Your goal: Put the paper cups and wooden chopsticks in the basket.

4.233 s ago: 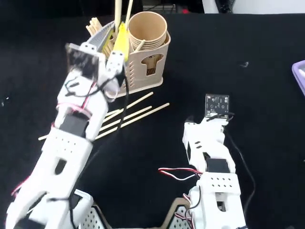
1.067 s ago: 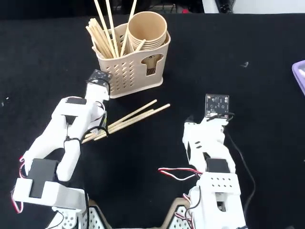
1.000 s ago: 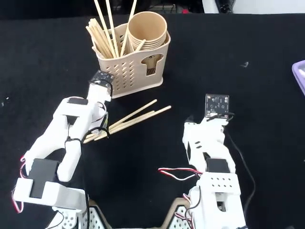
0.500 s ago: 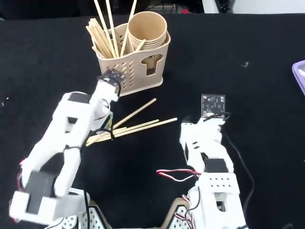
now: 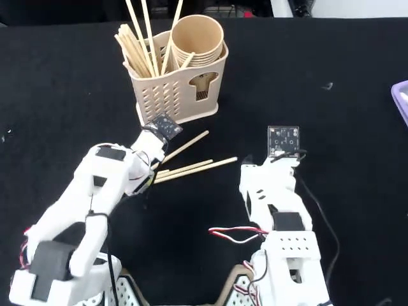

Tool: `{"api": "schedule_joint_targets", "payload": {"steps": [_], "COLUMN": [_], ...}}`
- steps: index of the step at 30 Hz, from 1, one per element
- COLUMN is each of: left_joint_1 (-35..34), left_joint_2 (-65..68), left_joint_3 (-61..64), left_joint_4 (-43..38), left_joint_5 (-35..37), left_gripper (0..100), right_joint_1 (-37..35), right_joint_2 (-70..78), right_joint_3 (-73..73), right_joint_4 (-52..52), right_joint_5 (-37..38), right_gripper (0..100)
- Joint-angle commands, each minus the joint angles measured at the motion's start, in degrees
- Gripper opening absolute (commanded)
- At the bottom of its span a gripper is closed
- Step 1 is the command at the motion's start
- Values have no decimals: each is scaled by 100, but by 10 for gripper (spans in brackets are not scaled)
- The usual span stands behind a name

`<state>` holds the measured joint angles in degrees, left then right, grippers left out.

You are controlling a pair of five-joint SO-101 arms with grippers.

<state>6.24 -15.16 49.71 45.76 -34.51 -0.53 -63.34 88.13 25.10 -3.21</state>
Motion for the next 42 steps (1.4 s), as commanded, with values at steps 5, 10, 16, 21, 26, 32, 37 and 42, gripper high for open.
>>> {"api": "schedule_joint_targets", "payload": {"steps": [5, 10, 16, 21, 26, 32, 37, 42], "left_joint_1": [75, 321, 725, 752, 796, 822, 822, 919], "left_joint_2": [818, 1046, 1037, 1064, 1046, 1029, 958, 70], "left_joint_3": [-470, -462, -488, -505, -462, -488, -505, -505], "left_joint_4": [-79, -70, 501, 677, 695, 703, 765, 1354], "left_joint_5": [-53, -70, -651, -818, -800, -800, -818, -826], "left_gripper": [134, 134, 134, 134, 133, 42, 30, 30], "right_joint_1": [-88, -88, -88, -88, -88, -88, -88, -88], "right_joint_2": [-119, -119, -119, -119, -119, -119, -119, -119], "right_joint_3": [-180, -180, -180, -180, -180, -180, -180, -180], "right_joint_4": [-141, -141, -141, -141, -141, -141, -141, -141], "right_joint_5": [-44, -44, -44, -44, -44, -44, -44, -44], "right_gripper": [151, 151, 150, 150, 150, 150, 150, 150]}}
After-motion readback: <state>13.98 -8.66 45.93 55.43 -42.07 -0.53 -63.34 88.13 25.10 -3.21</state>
